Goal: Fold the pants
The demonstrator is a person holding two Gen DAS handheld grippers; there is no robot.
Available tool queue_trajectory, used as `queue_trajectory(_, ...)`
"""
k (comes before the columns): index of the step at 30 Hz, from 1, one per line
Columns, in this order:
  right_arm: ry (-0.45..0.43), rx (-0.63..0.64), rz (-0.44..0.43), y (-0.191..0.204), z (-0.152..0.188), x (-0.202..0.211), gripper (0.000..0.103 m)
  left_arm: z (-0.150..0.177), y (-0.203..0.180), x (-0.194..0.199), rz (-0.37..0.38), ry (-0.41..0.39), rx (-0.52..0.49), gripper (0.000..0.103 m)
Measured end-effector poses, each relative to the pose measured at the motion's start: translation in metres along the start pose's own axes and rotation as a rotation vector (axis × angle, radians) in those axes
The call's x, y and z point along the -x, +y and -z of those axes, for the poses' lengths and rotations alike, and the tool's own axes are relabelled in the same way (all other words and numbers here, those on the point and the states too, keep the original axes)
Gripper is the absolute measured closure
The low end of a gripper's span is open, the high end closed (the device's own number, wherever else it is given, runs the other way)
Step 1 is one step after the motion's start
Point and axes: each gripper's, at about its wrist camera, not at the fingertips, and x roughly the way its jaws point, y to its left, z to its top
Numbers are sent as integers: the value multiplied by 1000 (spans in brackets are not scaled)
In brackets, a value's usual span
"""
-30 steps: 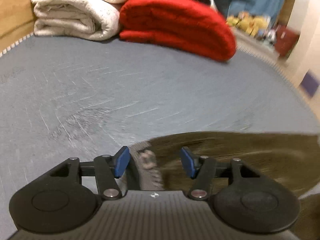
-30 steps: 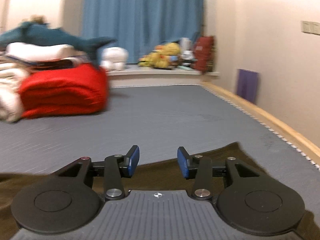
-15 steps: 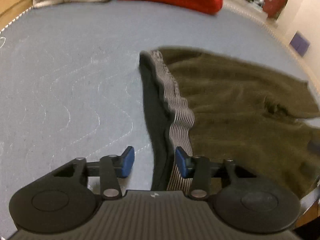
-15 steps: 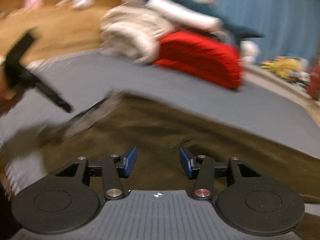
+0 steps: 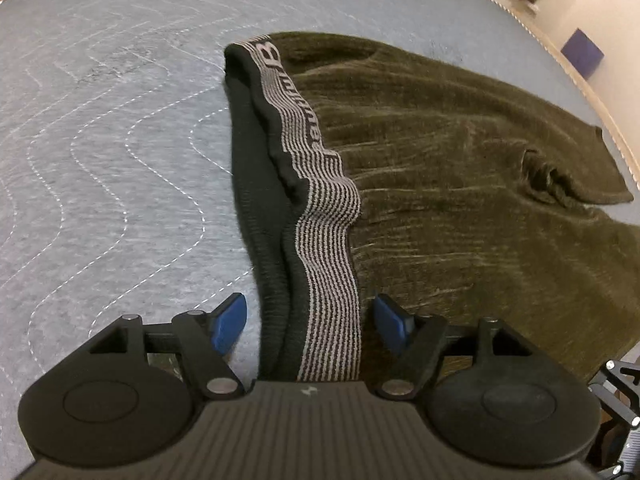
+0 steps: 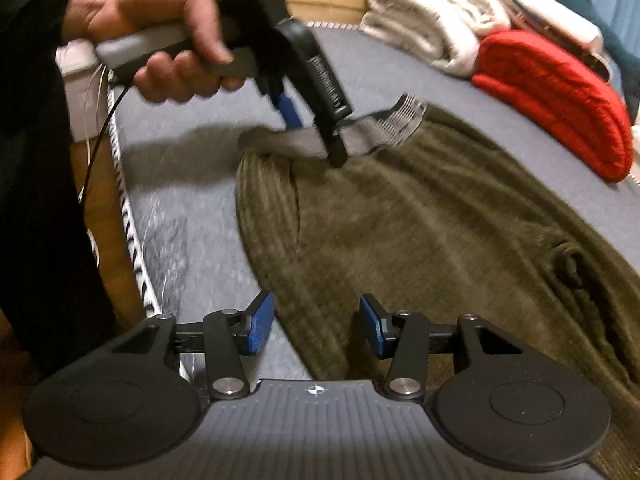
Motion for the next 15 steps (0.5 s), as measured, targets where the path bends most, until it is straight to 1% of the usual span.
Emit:
queue_trajectory(1, 17, 7, -7, 1, 2, -3, 53, 0, -1, -1, -6, 0, -13, 28)
queue_trajectory(2, 15, 14, -9, 2, 4, -4, 53, 0, -3, -2, -12, -1, -27, 29)
queue_trajectory(4, 3, 9, -20, 1, 6, -3, 53, 0, -7, -1, -9, -2, -53, 39)
queue_trajectory(5, 3, -3, -30, -1, 6, -3, 56, 0, -8, -1, 0, 0, -61, 45)
queue_trajectory(6, 3, -12, -38, -3, 6, -3, 66, 0, -10, 0, -1, -3, -74, 52)
queue_trajectory(7, 2, -12, -45, -4, 5, -3, 71, 1, -11, 0, -2, -5, -87, 55)
queue_trajectory(8, 1, -5, -55, -4, 4, -2, 75, 1, -11, 2, -1, -8, -95, 61)
queue_trajectory(11, 2, 30, -69, -2, 4, -5, 79, 3, -10, 13, 4, -23, -115, 74)
queue_trajectory(15, -18, 41, -90, -2, 2, -3, 88, 4, -6, 38, 35, -82, -108, 79)
